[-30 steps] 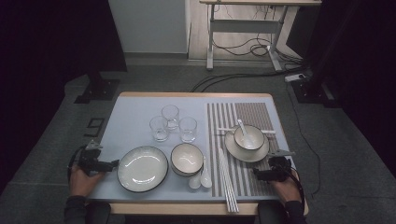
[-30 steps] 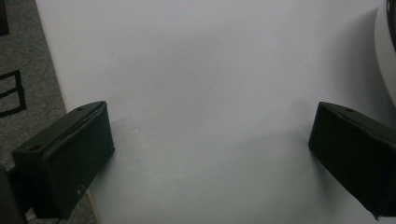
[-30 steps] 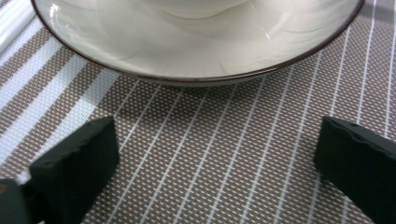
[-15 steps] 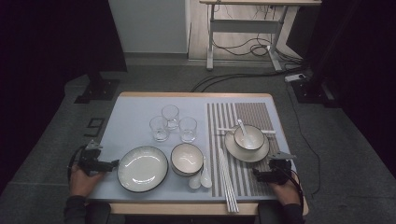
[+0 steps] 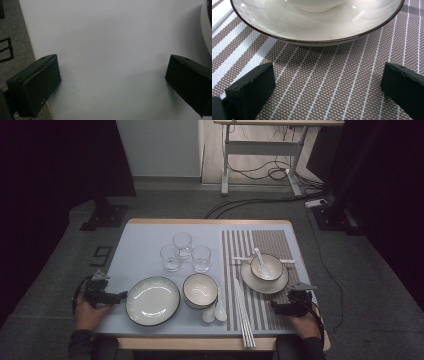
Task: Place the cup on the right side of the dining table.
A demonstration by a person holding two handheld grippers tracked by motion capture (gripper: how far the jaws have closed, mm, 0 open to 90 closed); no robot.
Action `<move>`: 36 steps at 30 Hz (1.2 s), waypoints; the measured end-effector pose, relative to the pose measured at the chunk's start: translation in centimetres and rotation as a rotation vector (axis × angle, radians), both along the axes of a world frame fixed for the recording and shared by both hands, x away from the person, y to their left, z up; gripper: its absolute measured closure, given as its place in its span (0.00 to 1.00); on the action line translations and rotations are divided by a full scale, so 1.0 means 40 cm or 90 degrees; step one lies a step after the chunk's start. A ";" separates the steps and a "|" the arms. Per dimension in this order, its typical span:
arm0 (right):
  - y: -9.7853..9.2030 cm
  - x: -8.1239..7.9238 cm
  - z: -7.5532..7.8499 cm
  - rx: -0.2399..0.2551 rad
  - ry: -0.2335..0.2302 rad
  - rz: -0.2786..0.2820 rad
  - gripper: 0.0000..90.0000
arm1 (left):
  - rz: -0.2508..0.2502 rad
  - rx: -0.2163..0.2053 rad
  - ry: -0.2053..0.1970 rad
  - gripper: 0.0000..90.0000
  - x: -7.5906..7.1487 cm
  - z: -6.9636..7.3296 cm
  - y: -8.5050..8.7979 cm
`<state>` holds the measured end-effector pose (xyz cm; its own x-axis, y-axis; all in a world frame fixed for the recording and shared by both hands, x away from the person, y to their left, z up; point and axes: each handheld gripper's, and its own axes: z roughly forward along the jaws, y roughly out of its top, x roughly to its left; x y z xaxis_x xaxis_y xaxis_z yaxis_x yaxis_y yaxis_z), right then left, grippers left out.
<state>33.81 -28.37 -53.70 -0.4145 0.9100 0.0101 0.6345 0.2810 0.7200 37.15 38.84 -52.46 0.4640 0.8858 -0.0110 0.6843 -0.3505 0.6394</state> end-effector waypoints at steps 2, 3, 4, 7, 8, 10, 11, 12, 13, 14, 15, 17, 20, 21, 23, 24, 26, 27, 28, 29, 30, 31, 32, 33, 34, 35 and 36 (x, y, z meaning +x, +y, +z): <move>0.001 0.001 0.002 -0.002 0.004 -0.001 0.00 | 0.000 0.000 0.000 0.00 0.000 0.000 0.000; 0.001 0.002 0.002 -0.002 0.005 -0.002 0.00 | 0.000 0.000 0.000 0.00 0.000 0.000 0.000; 0.002 0.002 0.003 -0.003 0.008 -0.003 0.00 | 0.000 0.000 0.000 0.00 0.000 0.000 0.000; 0.003 0.002 0.006 -0.003 0.013 -0.004 0.00 | 0.000 0.000 0.000 0.00 0.000 0.000 0.000; 0.004 0.001 0.007 -0.003 0.015 -0.003 0.00 | 0.000 0.000 0.000 0.00 0.000 0.000 0.000; 0.005 0.000 0.009 -0.002 0.017 -0.001 0.00 | 0.000 0.000 0.000 0.00 0.000 0.000 0.000; 0.006 -0.002 0.010 -0.001 0.018 -0.001 0.00 | 0.000 0.000 0.000 0.00 0.000 0.000 0.000; 0.007 -0.003 0.013 -0.002 0.017 0.001 0.00 | 0.000 0.000 0.000 0.00 0.000 0.000 0.000; 0.008 -0.005 0.015 -0.001 0.014 0.004 0.00 | 0.000 0.000 0.000 0.00 0.000 0.000 0.000; 0.009 -0.007 0.018 -0.002 0.014 0.007 0.00 | 0.000 0.000 0.000 0.00 0.000 0.000 0.000; 0.010 -0.008 0.020 -0.004 0.014 0.010 0.00 | 0.000 0.000 0.000 0.00 0.000 0.000 0.000; 0.013 -0.013 0.025 -0.006 0.016 0.014 0.00 | 0.000 0.000 0.000 0.00 0.000 0.000 0.000; 0.014 -0.024 0.031 -0.005 0.016 0.019 0.00 | 0.000 0.000 0.000 0.00 0.000 0.000 0.000; 0.014 -0.027 0.032 -0.005 0.019 0.020 0.00 | 0.000 0.000 0.000 0.00 0.000 0.000 0.000; 0.015 -0.035 0.036 -0.006 0.018 0.022 0.00 | 0.000 0.000 -0.001 0.00 0.000 0.000 0.000; 0.017 -0.040 0.039 -0.008 0.019 0.024 0.00 | 0.000 0.000 -0.001 0.00 0.000 0.000 0.000; 0.019 -0.050 0.045 -0.013 0.022 0.030 0.00 | 0.000 0.000 -0.001 0.00 0.000 0.000 0.000; 0.019 -0.054 0.047 -0.016 0.021 0.033 0.00 | 0.000 0.000 -0.001 0.00 0.000 0.000 0.000; 0.020 -0.058 0.051 -0.019 0.019 0.036 0.00 | 0.000 0.000 -0.001 0.00 0.000 0.000 0.000; 0.021 -0.062 0.055 -0.020 0.020 0.040 0.00 | 0.000 0.000 -0.001 0.00 0.000 0.000 0.000; 0.022 -0.066 0.059 -0.023 0.022 0.044 0.00 | 0.000 0.000 -0.001 0.00 0.000 0.000 0.000; 0.023 -0.071 0.065 -0.025 0.021 0.044 0.00 | 0.000 0.000 -0.001 0.00 0.000 0.000 0.000; 0.023 -0.074 0.070 -0.028 0.021 0.045 0.00 | 0.000 0.001 -0.001 0.00 0.000 0.000 0.000; 0.024 -0.077 0.074 -0.026 0.024 0.046 0.00 | 0.000 0.000 -0.001 0.00 0.000 0.000 0.000; 0.025 -0.080 0.079 -0.028 0.028 0.050 0.00 | 0.000 0.000 -0.001 0.00 0.000 0.000 0.000; 0.027 -0.083 0.084 -0.028 0.028 0.053 0.00 | 0.000 0.000 -0.001 0.00 0.000 0.000 0.000; 0.029 -0.087 0.088 -0.029 0.027 0.055 0.00 | 0.000 0.000 -0.001 0.00 0.000 0.000 0.000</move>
